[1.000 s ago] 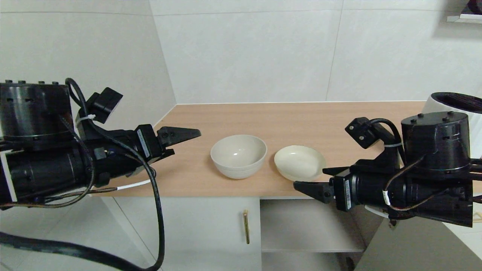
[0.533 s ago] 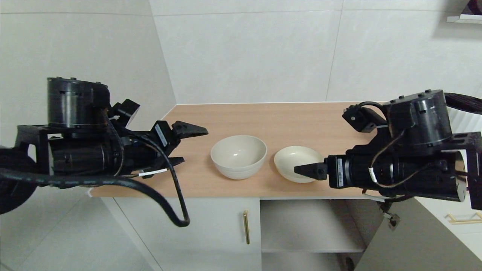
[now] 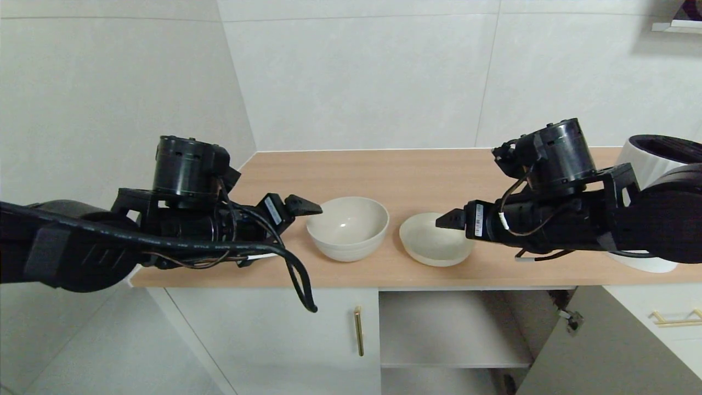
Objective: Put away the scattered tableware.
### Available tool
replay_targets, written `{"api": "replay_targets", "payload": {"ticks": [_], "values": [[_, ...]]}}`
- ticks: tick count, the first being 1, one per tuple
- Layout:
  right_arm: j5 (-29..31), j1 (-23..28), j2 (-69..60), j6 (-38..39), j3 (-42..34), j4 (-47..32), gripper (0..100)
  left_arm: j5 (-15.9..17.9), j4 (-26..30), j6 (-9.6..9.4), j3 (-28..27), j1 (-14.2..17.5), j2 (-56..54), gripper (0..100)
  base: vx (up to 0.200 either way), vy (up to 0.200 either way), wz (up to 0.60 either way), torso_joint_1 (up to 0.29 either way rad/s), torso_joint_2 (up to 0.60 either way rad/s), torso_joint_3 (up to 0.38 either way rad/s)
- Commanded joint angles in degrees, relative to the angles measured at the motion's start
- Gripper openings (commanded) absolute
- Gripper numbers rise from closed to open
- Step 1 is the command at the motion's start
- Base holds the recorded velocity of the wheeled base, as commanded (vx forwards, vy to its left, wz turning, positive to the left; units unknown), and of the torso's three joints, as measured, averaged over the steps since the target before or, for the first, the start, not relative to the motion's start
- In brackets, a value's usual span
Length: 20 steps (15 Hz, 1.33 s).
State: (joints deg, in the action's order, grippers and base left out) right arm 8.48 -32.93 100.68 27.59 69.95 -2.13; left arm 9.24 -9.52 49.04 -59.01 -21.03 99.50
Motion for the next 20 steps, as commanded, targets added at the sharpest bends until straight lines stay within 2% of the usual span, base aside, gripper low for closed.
{"api": "replay_targets", "payload": {"ticks": [1, 5, 11, 12, 20], "values": [[0.0, 0.1, 1.0, 0.0, 0.1, 0.0, 100, 0.1, -0.1, 0.0, 0.0, -1.0, 2.2, 100, 0.0, 0.0, 0.0, 0.0, 0.0, 0.0], [0.0, 0.1, 1.2, 0.0, 0.0, 0.0, 100, -0.1, -3.5, 0.18, 0.0, -2.0, 4.6, 100, 0.0, 0.0, 0.0, 0.0, 0.0, 0.0], [0.1, 0.1, 1.8, 0.0, -0.1, 0.0, 100, -1.6, -4.0, 0.18, -0.9, -2.0, 6.1, 100, 0.0, 0.0, 0.0, 0.0, 0.0, 0.0], [0.1, 0.1, 1.9, 0.0, -0.1, 0.0, 100, -1.7, -4.0, 0.09, -0.9, -2.0, 6.1, 0, 0.0, 0.0, 0.0, 0.0, 0.0, 0.0], [0.4, 0.1, 1.9, 0.0, 0.0, -0.1, 100, -1.7, -3.9, 0.18, -0.8, -2.0, 5.8, 0, 0.0, 0.0, 0.0, 0.0, 0.0, 0.0]]}}
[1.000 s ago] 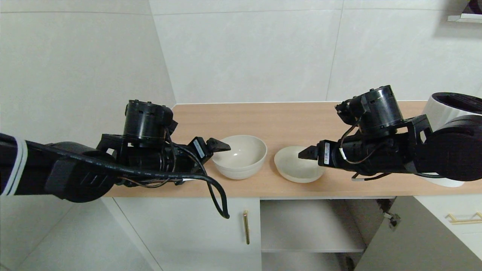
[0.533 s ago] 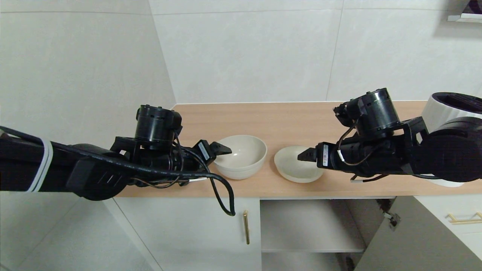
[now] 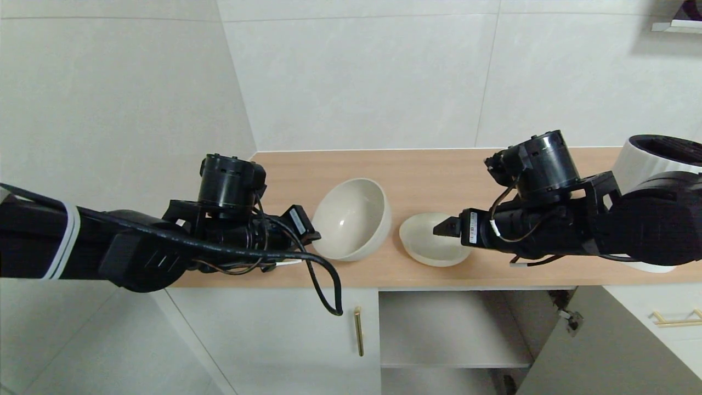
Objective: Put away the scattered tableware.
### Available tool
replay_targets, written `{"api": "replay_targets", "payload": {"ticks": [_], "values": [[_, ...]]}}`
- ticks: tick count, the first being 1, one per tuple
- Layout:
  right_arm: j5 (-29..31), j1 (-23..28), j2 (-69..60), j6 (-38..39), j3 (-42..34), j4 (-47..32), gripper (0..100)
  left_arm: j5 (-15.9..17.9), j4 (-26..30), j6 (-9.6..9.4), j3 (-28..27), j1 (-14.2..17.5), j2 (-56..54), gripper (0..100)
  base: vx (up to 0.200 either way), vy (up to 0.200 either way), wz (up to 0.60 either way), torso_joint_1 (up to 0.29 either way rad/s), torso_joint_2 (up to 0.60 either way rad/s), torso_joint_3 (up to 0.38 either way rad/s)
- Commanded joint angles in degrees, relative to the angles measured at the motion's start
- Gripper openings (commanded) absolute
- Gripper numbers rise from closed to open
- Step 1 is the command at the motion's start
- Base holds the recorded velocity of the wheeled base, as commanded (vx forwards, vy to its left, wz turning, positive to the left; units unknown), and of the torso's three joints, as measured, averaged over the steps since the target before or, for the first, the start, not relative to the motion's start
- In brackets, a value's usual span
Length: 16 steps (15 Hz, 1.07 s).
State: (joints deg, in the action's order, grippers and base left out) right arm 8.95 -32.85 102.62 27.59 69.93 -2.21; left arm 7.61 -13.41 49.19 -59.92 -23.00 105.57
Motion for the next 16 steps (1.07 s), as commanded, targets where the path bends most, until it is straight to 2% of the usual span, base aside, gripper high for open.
{"api": "replay_targets", "payload": {"ticks": [1, 8, 16], "values": [[0.8, 0.0, 0.1, 0.0, 0.2, 0.0, 100, 0.0, 0.1, 0.03, 0.1, 0.0, -0.5, 0, 0.0, 0.0, 0.0, 0.0, 0.0, 0.0], [10.5, 0.7, 6.9, -0.1, 3.5, 0.1, 100, 0.0, 0.1, 0.03, 0.1, 0.1, -0.5, 0, 0.0, 0.0, 0.0, 0.0, 0.0, 0.0], [11.3, 2.8, 10.1, -0.3, 4.7, 0.1, 100, 0.0, 0.1, -0.06, 0.1, 0.2, -0.5, 0, 0.0, 0.0, 0.0, 0.0, 0.0, 0.0]]}}
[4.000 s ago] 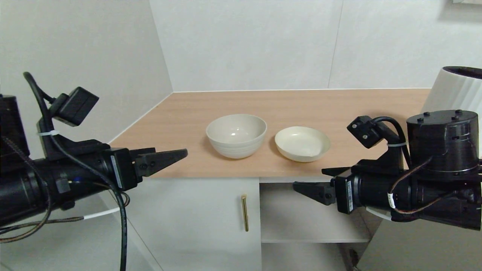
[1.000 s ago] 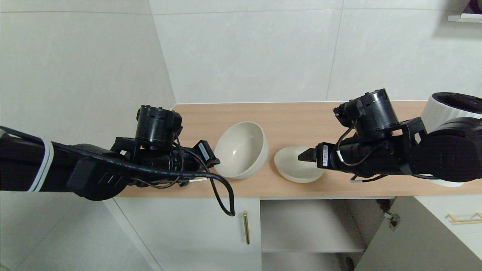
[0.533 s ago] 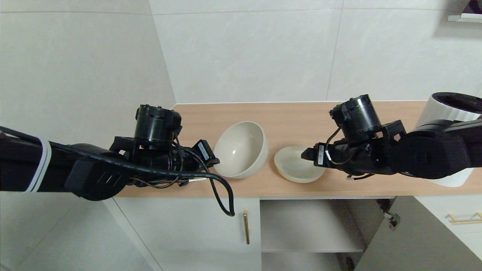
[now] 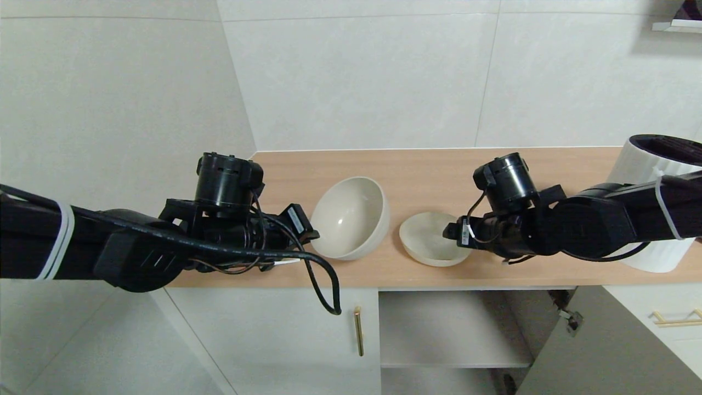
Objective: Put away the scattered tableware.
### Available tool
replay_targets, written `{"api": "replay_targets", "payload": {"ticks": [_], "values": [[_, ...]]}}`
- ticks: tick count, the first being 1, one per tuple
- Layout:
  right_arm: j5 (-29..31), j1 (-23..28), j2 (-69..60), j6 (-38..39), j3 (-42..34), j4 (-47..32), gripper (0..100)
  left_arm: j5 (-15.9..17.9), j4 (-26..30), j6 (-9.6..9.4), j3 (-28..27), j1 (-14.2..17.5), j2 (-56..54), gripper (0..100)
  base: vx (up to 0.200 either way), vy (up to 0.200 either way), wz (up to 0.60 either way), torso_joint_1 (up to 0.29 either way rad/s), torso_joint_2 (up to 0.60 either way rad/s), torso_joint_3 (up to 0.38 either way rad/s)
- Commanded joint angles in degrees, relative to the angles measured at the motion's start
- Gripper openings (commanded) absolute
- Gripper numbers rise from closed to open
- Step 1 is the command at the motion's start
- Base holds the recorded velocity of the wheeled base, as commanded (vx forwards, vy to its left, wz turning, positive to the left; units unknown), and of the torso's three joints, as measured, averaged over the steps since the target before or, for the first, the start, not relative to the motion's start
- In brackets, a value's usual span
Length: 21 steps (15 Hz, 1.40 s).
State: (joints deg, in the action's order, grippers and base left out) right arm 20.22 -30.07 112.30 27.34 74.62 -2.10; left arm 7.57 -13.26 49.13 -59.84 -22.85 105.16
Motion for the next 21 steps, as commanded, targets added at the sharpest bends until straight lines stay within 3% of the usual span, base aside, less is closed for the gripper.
{"api": "replay_targets", "payload": {"ticks": [1, 2, 3, 14, 17, 20, 21], "values": [[0.0, 0.0, 0.4, 0.0, 0.0, 0.0, 100, 0.0, 0.0, 0.0, 0.0, 0.0, -0.1, 0, 0.0, 0.0, 0.0, 0.0, 0.0, 0.0], [0.0, 0.0, 0.5, 0.0, 0.0, -0.1, 100, 0.0, 0.0, 0.0, 0.0, 0.0, -0.1, 0, 0.0, 0.0, 0.0, 0.0, 0.0, 0.0], [0.0, 0.0, 0.5, 0.0, 0.0, -0.1, 0, 0.0, 0.0, 0.0, 0.0, 0.0, -0.2, 0, 0.0, 0.0, 0.0, 0.0, 0.0, 0.0], [-0.6, -0.2, -3.2, 0.2, -2.2, -0.5, 0, 0.0, 0.4, -0.7, 2.2, 0.3, -3.4, 0, 0.0, 0.0, 0.0, 0.0, 0.0, 0.0], [-1.9, -1.6, -8.9, 0.0, -6.9, -0.5, 0, -0.1, 0.4, -4.92, 7.7, 0.4, -9.1, 0, 0.0, 0.0, 0.0, 0.0, 0.0, 0.0], [-6.0, -2.1, -15.4, -0.1, -11.0, -2.6, 0, -0.1, 3.0, -10.28, 11.7, 0.4, -14.3, 0, 0.0, 0.0, 0.0, 0.0, 0.0, 0.0], [-10.6, -2.1, -20.3, -0.1, -14.0, -5.6, 0, -0.4, 6.3, -14.06, 14.1, 0.4, -17.3, 0, 0.0, 0.0, 0.0, 0.0, 0.0, 0.0]]}}
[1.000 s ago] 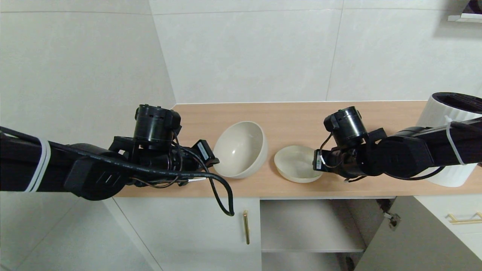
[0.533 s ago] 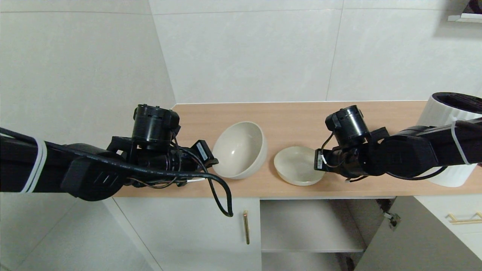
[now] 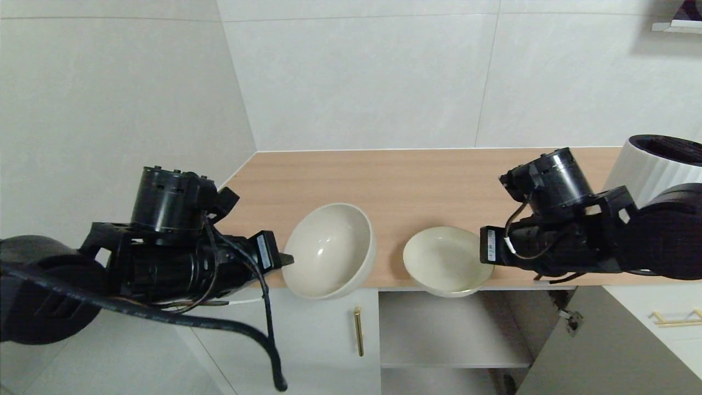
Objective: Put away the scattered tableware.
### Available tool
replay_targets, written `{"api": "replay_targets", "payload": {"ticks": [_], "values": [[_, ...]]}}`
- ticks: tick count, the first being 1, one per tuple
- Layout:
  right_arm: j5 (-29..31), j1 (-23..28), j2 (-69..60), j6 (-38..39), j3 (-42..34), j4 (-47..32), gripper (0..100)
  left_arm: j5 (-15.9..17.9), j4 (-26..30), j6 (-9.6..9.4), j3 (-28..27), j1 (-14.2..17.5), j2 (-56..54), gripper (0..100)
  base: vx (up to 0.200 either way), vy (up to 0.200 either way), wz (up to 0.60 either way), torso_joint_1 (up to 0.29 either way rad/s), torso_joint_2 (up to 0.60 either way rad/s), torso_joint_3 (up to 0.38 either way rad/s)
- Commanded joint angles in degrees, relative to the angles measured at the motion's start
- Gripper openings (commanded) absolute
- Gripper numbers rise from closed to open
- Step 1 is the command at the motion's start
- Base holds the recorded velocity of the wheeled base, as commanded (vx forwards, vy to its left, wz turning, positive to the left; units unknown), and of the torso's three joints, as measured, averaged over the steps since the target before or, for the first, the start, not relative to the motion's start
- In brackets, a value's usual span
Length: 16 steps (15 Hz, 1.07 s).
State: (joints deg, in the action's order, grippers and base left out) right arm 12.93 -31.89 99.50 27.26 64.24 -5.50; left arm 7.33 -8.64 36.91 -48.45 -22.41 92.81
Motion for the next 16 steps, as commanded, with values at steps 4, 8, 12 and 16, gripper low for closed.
{"api": "replay_targets", "payload": {"ticks": [4, 8, 12, 16], "values": [[-9.1, -0.3, -11.6, -4.7, -7.9, -2.6, 0, -0.2, 6.9, -8.61, 5.5, -0.3, -9.3, 0, 0.0, 0.0, 0.0, 0.0, 0.0, 0.0], [-9.1, -1.8, -10.4, -7.1, -9.5, -2.4, 0, -0.2, 8.3, -10.46, 5.6, -1.4, -10.0, 0, 0.0, 0.0, 0.0, 0.0, 0.0, 0.0], [-9.1, -2.8, -9.9, -7.2, -10.1, -2.4, 0, -0.6, 9.9, -12.74, 6.7, -3.2, -10.1, 0, 0.0, 0.0, 0.0, 0.0, 0.0, 0.0], [-9.1, -3.7, -9.9, -8.4, -10.8, -2.3, 0, -0.7, 11.4, -13.89, 6.7, -3.9, -10.3, 0, 0.0, 0.0, 0.0, 0.0, 0.0, 0.0]]}}
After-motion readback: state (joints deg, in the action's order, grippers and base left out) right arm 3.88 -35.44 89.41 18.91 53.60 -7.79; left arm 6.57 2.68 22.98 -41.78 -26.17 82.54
